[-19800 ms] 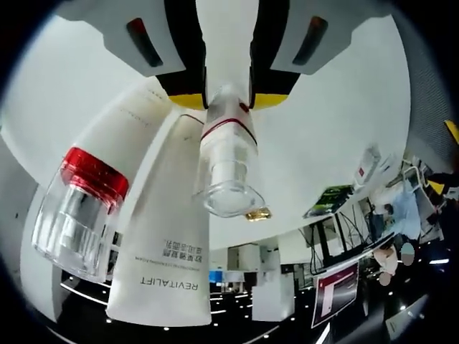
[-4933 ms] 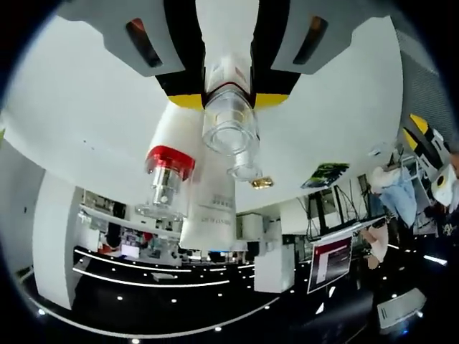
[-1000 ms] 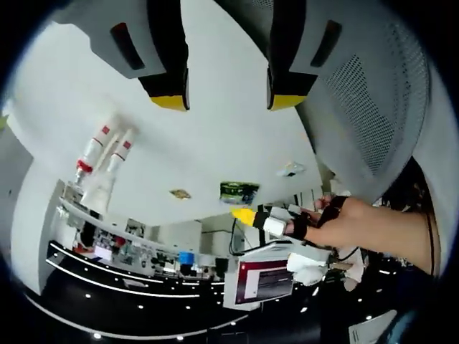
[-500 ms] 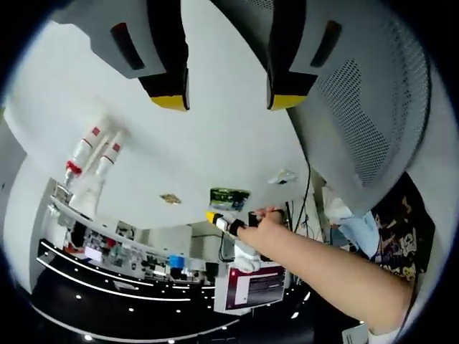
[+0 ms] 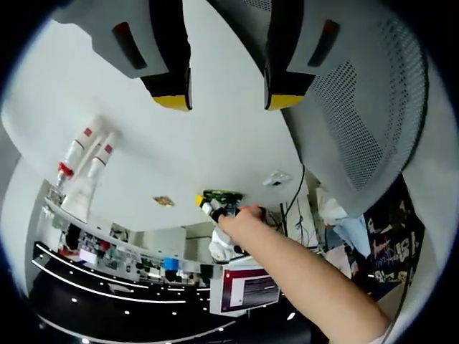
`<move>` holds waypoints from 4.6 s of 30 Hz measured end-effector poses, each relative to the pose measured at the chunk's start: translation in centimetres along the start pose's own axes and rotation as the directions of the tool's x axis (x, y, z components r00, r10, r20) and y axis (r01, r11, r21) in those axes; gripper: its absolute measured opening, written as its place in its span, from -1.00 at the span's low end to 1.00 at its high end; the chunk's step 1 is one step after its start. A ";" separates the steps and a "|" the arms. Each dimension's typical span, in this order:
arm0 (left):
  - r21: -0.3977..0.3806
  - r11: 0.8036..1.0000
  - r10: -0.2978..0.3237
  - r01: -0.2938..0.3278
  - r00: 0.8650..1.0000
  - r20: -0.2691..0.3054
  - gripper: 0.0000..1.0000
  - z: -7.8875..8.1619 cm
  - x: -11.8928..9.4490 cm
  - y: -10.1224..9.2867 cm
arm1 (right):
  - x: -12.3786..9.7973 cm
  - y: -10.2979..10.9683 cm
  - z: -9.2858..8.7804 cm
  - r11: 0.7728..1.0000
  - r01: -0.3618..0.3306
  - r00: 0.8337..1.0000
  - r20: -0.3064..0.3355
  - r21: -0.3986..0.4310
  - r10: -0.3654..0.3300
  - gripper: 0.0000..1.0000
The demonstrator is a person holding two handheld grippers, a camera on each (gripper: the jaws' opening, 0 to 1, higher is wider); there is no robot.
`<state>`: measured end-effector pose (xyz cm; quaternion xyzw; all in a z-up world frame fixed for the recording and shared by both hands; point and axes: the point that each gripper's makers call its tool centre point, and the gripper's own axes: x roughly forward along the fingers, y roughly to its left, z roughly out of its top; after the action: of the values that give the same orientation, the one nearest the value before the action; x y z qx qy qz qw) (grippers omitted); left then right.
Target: Arrange the skincare products in the storage area until every visible bottle or jar stands upright without overlapping.
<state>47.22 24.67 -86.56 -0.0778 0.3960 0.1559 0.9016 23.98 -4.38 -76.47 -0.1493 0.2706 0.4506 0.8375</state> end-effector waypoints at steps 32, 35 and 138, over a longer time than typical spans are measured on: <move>0.176 0.967 -0.172 0.184 0.982 -0.078 0.80 -0.6 -0.5 -2.1 | 0.1 0.5 -0.3 0.999 -0.024 1.000 -0.017 0.022 0.024 -0.34; 0.204 0.958 -0.192 0.203 0.979 -0.073 0.62 -0.8 -0.5 -2.4 | 0.1 0.4 -0.3 0.999 -0.022 1.000 -0.017 0.025 0.023 -0.35; -0.279 0.000 -0.984 0.960 0.050 0.174 -0.58 -11.4 -34.1 -21.3 | -6.3 -3.1 6.7 0.585 -0.568 0.823 0.375 0.579 0.427 -0.84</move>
<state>24.90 -5.81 -68.75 -0.4797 0.2329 -0.4487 0.7172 25.92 -6.98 -67.31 0.2882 0.3608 0.5518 0.6945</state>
